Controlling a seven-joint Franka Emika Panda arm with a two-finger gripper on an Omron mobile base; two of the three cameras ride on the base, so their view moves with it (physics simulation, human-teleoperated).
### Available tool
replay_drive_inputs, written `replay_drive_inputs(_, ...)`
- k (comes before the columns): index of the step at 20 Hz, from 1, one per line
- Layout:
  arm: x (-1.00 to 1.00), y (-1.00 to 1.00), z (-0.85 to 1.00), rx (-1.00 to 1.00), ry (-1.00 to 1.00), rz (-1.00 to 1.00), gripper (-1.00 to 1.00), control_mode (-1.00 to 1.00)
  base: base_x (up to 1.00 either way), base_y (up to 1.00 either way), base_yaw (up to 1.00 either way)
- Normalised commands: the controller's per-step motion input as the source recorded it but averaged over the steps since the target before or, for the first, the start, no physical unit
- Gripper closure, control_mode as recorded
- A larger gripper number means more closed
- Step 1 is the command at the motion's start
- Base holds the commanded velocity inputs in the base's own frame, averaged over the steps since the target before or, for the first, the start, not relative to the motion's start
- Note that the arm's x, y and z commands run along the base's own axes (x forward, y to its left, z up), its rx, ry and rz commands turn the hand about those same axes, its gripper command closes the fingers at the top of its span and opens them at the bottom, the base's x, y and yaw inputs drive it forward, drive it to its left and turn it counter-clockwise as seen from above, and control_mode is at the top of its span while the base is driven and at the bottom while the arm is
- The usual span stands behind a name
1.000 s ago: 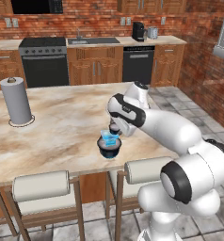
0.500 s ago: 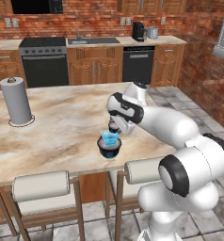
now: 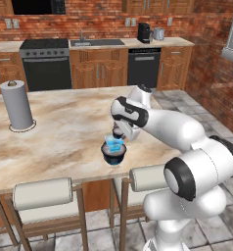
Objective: Stack the yogurt containers by placing the smaller containers on top of the larger containers.
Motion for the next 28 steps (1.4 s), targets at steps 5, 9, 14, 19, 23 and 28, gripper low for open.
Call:
replay_drive_inputs(5, 0.00, 0.03, -0.10, 0.00, 0.00, 0.00, 1.00, -1.00, 0.00, 0.00, 0.00)
replay_drive_inputs(9, 0.00, 0.04, -0.09, 0.00, 0.00, 0.00, 1.00, -1.00, 0.00, 0.00, 0.00)
replay_drive_inputs(14, 0.01, 0.04, -0.05, 0.00, 0.00, 0.00, 1.00, -1.00, 0.00, 0.00, 0.00)
replay_drive_inputs(19, 0.03, 0.02, -0.05, 0.00, 0.00, 0.00, 1.00, -1.00, 0.00, 0.00, 0.00)
replay_drive_inputs(23, 0.02, 0.01, -0.05, 0.00, 0.00, 0.00, 1.00, -1.00, 0.00, 0.00, 0.00)
replay_drive_inputs(28, 0.02, 0.00, -0.05, 0.00, 0.00, 0.00, 1.00, -1.00, 0.00, 0.00, 0.00)
